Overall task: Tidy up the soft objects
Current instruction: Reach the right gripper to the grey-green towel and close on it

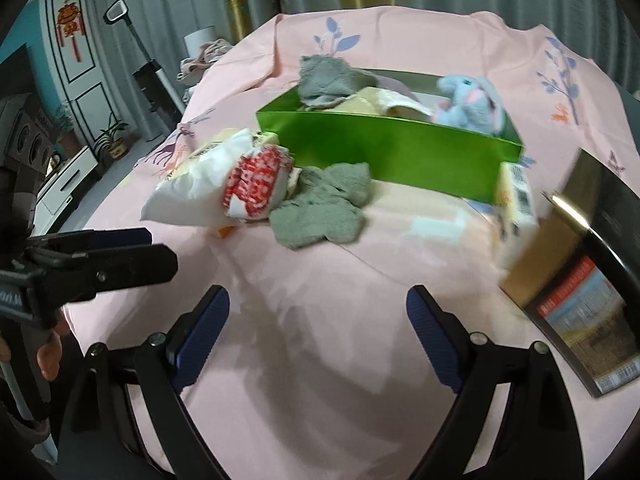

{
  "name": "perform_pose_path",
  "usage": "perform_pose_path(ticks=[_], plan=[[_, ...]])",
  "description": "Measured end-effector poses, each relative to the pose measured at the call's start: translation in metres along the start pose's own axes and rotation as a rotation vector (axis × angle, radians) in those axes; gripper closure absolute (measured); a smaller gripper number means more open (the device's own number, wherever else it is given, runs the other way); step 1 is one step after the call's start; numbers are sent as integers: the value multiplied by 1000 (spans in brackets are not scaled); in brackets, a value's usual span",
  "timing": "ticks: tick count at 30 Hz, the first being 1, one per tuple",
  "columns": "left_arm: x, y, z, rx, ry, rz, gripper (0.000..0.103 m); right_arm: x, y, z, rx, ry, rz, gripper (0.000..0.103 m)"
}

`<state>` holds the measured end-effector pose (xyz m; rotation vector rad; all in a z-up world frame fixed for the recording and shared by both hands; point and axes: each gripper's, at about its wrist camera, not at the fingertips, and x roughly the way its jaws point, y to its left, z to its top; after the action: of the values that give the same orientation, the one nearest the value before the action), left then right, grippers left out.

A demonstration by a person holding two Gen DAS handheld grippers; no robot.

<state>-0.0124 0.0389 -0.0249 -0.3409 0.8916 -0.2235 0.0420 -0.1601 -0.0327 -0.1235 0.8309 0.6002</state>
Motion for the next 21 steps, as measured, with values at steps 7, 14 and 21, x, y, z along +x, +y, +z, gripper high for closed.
perform_pose_path(ticks=[7,14,21], plan=[[1,10,6,-13,-18,10,5,40,-4,30,-27,31,14,27],[1,29,12,-51,-28,10,5,77,-10,45,-28,103,24,65],[6,28,11,-59,-7,-18,5,62,-16,38,27,82,58,91]])
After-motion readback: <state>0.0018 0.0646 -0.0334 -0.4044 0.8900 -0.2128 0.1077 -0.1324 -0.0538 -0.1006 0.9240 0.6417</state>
